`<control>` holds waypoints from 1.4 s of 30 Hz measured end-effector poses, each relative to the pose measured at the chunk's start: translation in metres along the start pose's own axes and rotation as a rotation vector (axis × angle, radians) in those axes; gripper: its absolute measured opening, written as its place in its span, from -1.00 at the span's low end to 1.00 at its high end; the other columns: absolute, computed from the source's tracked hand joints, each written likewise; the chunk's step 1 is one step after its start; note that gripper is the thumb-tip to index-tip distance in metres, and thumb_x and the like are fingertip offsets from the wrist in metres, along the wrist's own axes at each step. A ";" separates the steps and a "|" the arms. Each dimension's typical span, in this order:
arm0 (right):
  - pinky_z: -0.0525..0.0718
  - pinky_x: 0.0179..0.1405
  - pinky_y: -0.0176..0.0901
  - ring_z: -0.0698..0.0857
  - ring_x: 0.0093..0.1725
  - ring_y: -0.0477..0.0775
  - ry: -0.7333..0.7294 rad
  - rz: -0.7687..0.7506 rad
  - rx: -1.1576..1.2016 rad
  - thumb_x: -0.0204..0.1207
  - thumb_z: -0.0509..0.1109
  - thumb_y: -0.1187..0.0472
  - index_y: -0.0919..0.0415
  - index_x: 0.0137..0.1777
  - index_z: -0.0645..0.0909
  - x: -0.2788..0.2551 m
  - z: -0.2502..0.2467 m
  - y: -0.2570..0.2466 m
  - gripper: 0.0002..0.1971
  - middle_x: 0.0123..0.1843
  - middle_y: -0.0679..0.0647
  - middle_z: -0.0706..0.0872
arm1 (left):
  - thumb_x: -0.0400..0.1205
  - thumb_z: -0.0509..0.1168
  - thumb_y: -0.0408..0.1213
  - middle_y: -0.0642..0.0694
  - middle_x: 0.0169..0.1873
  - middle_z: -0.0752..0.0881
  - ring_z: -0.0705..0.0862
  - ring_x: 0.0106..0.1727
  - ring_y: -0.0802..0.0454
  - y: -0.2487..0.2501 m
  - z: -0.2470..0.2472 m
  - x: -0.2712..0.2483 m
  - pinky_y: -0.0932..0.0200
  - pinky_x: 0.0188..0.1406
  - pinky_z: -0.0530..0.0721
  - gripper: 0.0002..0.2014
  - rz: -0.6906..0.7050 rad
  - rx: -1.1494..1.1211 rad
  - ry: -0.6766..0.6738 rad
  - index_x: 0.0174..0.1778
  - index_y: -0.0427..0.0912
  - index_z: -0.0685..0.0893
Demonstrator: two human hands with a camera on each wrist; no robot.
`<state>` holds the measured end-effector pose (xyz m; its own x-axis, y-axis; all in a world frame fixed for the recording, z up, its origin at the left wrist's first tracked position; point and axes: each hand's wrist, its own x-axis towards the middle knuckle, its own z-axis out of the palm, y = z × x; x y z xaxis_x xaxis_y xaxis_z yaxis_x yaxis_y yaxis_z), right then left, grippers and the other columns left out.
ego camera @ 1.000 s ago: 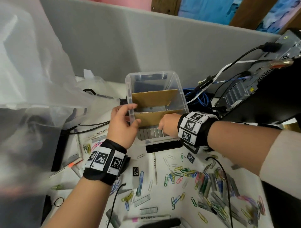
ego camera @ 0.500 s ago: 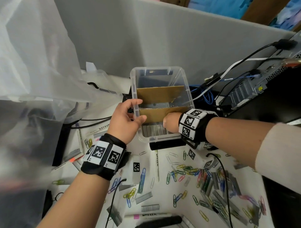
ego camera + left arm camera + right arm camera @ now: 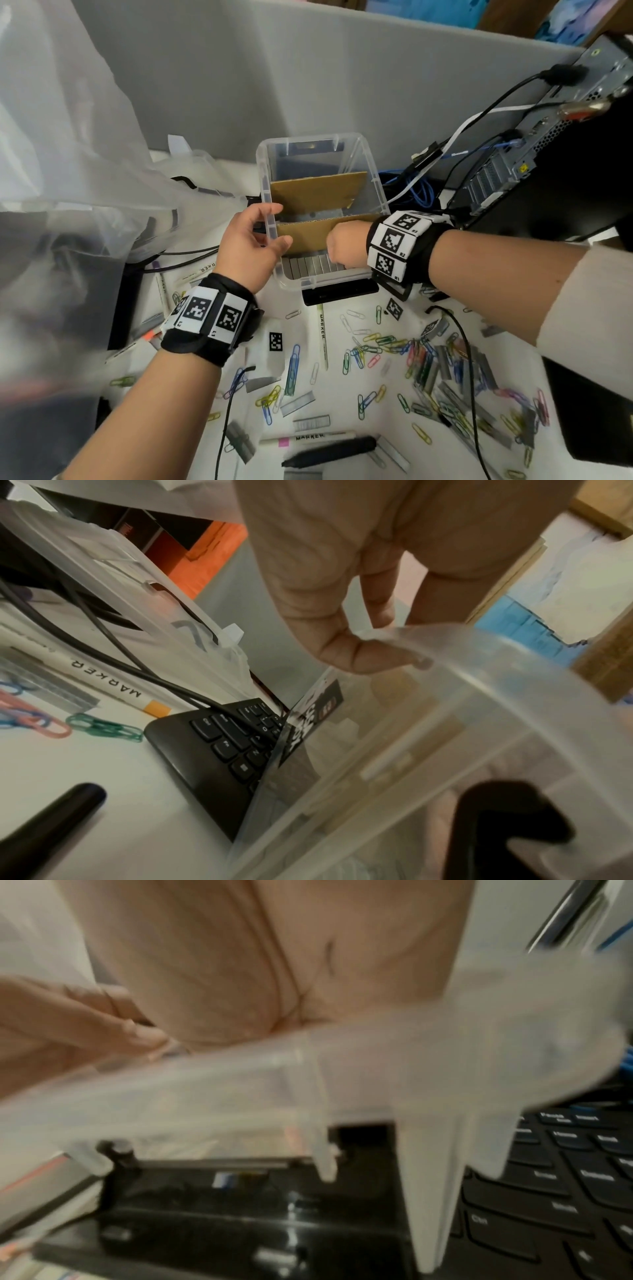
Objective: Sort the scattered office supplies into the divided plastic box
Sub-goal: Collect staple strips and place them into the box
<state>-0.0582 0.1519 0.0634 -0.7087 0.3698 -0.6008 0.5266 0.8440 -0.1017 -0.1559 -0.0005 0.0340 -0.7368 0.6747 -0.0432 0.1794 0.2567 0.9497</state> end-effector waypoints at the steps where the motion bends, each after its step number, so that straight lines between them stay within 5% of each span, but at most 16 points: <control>1: 0.59 -0.11 -0.02 0.52 -0.18 0.12 0.020 -0.015 0.011 0.59 0.25 0.18 0.26 0.19 0.66 -0.006 -0.003 -0.002 -0.72 -0.05 0.14 0.65 | 0.50 0.46 -0.41 -0.11 0.15 0.63 0.60 -0.23 0.02 0.001 0.001 0.000 -0.22 -0.01 0.73 -0.59 0.002 0.003 0.003 0.16 0.12 0.62; 6: 0.59 0.07 -0.12 0.58 -0.06 0.08 0.164 -0.144 0.102 0.59 0.16 0.35 0.31 0.07 0.67 -0.046 -0.011 0.009 -0.76 -0.09 0.05 0.63 | 0.54 0.43 -0.33 -0.17 0.13 0.65 0.63 -0.12 -0.11 0.001 0.005 -0.003 -0.25 0.06 0.70 -0.62 0.011 0.033 0.013 0.15 0.21 0.59; 9: 0.62 -0.10 -0.09 0.60 -0.16 0.09 0.442 -0.161 0.258 0.52 0.18 0.37 0.27 -0.10 0.62 -0.075 -0.006 0.025 -0.83 -0.20 0.01 0.56 | 0.61 0.34 -0.33 -0.15 0.19 0.63 0.65 -0.07 -0.11 0.002 0.005 -0.005 -0.25 0.07 0.71 -0.65 -0.024 0.040 0.020 0.21 0.21 0.59; 12: 0.52 -0.30 -0.20 0.53 -0.29 -0.01 0.648 -0.033 0.310 0.55 0.24 0.29 0.19 -0.11 0.55 -0.095 0.013 0.038 -0.93 -0.07 0.03 0.45 | 0.64 0.28 -0.40 -0.13 0.22 0.64 0.70 -0.03 -0.12 0.005 0.006 -0.007 -0.18 0.02 0.74 -0.62 -0.046 0.044 0.041 0.31 0.08 0.60; 14: 0.51 -0.33 -0.21 0.52 -0.34 -0.05 0.652 0.038 0.353 0.58 0.24 0.24 0.11 -0.04 0.54 -0.101 0.029 0.046 -0.94 -0.06 0.00 0.41 | 0.64 0.27 -0.45 -0.15 0.20 0.64 0.70 -0.07 -0.14 0.010 0.008 -0.010 -0.16 -0.02 0.76 -0.63 -0.068 0.008 0.073 0.31 0.02 0.60; 17: 0.47 -0.34 -0.17 0.46 -0.42 -0.12 0.578 0.025 0.481 0.64 0.18 0.23 0.05 0.25 0.54 -0.106 0.053 0.054 -0.76 -0.33 -0.08 0.45 | 0.62 0.27 -0.49 -0.15 0.13 0.61 0.68 -0.07 -0.23 0.014 0.014 -0.018 -0.28 0.00 0.73 -0.66 -0.090 -0.044 0.103 0.19 0.04 0.60; 19: 0.61 -0.23 -0.06 0.52 -0.43 -0.08 0.542 -0.015 0.609 0.66 0.18 0.20 -0.01 0.45 0.44 -0.108 0.065 0.053 -0.63 -0.45 -0.06 0.52 | 0.61 0.28 -0.49 -0.20 0.08 0.58 0.66 -0.11 -0.26 0.017 0.023 -0.024 -0.27 -0.05 0.74 -0.69 -0.111 -0.069 0.102 0.12 0.03 0.55; 21: 0.67 -0.04 0.01 0.65 -0.27 -0.04 0.546 -0.035 0.691 0.67 0.18 0.13 -0.06 0.52 0.37 -0.110 0.074 0.052 -0.58 -0.24 -0.01 0.68 | 0.61 0.27 -0.53 -0.23 0.01 0.54 0.62 -0.21 -0.16 0.020 0.034 -0.033 -0.14 -0.20 0.76 -0.71 -0.138 -0.121 0.097 0.10 -0.04 0.48; 23: 0.64 0.15 -0.02 0.66 -0.02 -0.04 0.565 -0.015 0.709 0.67 0.17 0.05 -0.06 0.54 0.37 -0.107 0.078 0.053 -0.57 0.12 0.01 0.67 | 0.60 0.28 -0.55 -0.20 -0.06 0.51 0.61 -0.26 -0.08 0.024 0.047 -0.043 -0.08 -0.26 0.77 -0.70 -0.148 -0.162 0.072 0.05 -0.05 0.44; 25: 0.61 0.20 -0.07 0.65 0.09 -0.03 0.582 0.026 0.721 0.66 0.18 -0.02 -0.06 0.53 0.38 -0.105 0.078 0.056 -0.56 0.28 0.03 0.59 | 0.58 0.33 -0.53 -0.16 -0.12 0.50 0.63 -0.28 -0.08 0.025 0.055 -0.051 -0.18 -0.16 0.77 -0.66 -0.139 -0.174 0.047 -0.03 0.04 0.43; 28: 0.57 0.12 -0.19 0.67 0.06 -0.03 0.615 0.071 0.762 0.63 0.22 -0.05 -0.02 0.48 0.43 -0.103 0.074 0.062 -0.57 0.32 0.03 0.57 | 0.58 0.37 -0.43 -0.20 -0.01 0.56 0.71 -0.17 -0.13 0.022 0.058 -0.058 -0.22 -0.04 0.76 -0.69 -0.144 -0.165 0.010 -0.02 0.08 0.45; 31: 0.54 0.01 -0.28 0.69 -0.04 -0.09 0.633 0.110 0.798 0.61 0.28 -0.04 0.00 0.43 0.48 -0.102 0.068 0.066 -0.59 0.29 0.02 0.58 | 0.61 0.35 -0.27 -0.24 0.26 0.49 0.75 -0.04 -0.07 0.019 0.051 -0.055 -0.14 -0.01 0.78 -0.68 -0.083 -0.047 0.045 0.21 0.13 0.49; 37: 0.68 -0.01 -0.10 0.70 -0.10 0.01 0.683 0.190 0.853 0.47 0.48 0.01 0.01 0.18 0.50 -0.092 0.060 0.068 -0.66 0.18 0.02 0.51 | 0.67 0.26 -0.12 -0.19 0.54 0.31 0.51 0.39 -0.13 0.031 0.020 -0.018 -0.15 0.41 0.50 -0.45 -0.148 0.082 0.257 0.58 0.01 0.26; 42: 0.44 -0.21 -0.28 0.59 -0.19 0.03 0.703 0.215 0.840 0.44 0.50 0.20 0.05 0.14 0.49 -0.082 0.056 0.071 -0.67 0.19 0.06 0.50 | 0.67 0.28 -0.16 -0.10 0.19 0.66 0.63 0.18 -0.07 0.040 0.000 0.010 0.01 0.24 0.55 -0.66 -0.172 0.193 0.123 0.36 -0.15 0.57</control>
<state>0.0637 0.1596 0.0608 -0.5325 0.8386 -0.1148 0.6316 0.3034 -0.7135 -0.1559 0.0159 0.0714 -0.8389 0.5236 -0.1489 0.1574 0.4951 0.8545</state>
